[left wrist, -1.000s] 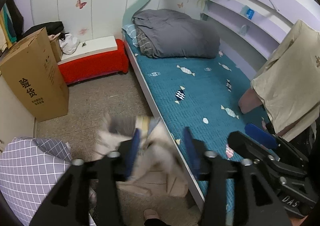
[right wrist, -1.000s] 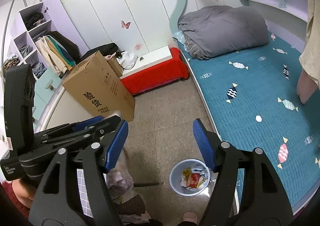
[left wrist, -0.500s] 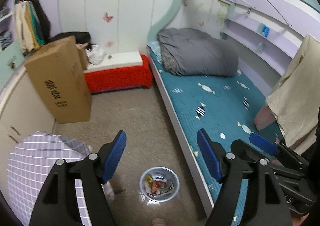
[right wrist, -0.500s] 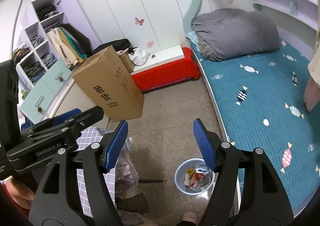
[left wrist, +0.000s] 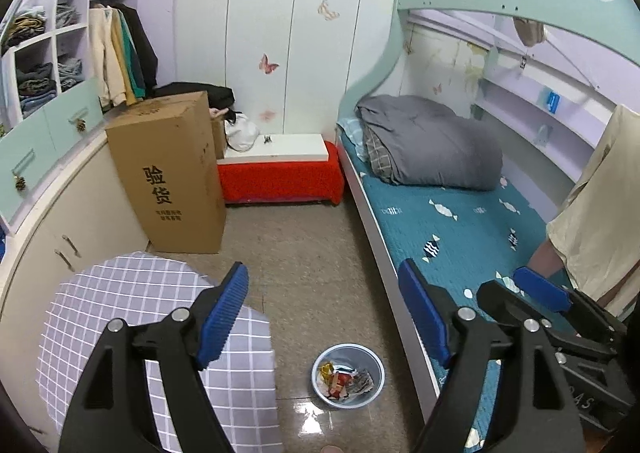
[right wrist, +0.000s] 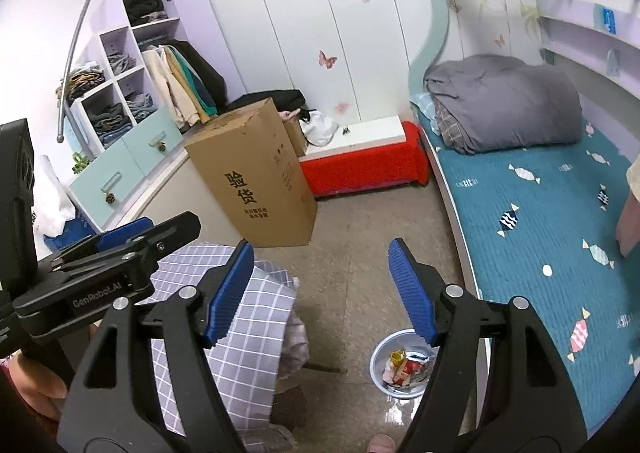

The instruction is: Collect trash

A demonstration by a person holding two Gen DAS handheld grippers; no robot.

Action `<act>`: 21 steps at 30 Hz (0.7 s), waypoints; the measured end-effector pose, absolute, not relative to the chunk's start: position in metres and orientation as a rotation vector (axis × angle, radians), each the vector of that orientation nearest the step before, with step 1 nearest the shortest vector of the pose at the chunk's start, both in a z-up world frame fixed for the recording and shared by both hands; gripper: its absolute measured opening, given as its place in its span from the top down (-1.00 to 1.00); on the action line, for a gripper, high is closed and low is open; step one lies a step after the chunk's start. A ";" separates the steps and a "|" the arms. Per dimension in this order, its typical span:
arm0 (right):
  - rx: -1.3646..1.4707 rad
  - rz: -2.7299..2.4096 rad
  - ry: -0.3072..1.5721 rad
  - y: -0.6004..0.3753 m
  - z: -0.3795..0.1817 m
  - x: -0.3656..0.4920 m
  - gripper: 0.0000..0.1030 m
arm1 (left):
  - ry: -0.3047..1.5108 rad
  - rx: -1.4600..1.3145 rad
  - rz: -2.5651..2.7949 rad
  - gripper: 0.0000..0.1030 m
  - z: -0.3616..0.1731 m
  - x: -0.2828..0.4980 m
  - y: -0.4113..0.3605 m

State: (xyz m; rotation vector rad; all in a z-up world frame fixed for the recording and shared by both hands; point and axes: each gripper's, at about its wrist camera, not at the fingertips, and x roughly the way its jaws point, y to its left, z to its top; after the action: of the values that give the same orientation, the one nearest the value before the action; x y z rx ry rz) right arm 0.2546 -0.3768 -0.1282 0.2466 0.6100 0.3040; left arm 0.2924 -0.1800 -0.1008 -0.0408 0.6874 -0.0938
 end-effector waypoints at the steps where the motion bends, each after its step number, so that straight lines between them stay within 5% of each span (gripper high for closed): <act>1: 0.246 0.301 0.602 -0.373 -0.125 0.249 -0.35 | 0.682 -0.041 -0.090 -0.52 -0.099 0.287 -0.175; 21: 0.206 0.220 0.397 -0.285 -0.079 0.087 -0.48 | 0.522 0.028 -0.087 -0.78 -0.049 0.122 -0.092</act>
State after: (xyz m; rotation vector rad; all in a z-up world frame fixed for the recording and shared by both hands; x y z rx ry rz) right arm 0.0873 -0.2850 -0.0786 0.2056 0.3966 0.2201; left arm 0.1217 -0.0917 -0.0492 0.0280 0.5222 -0.0866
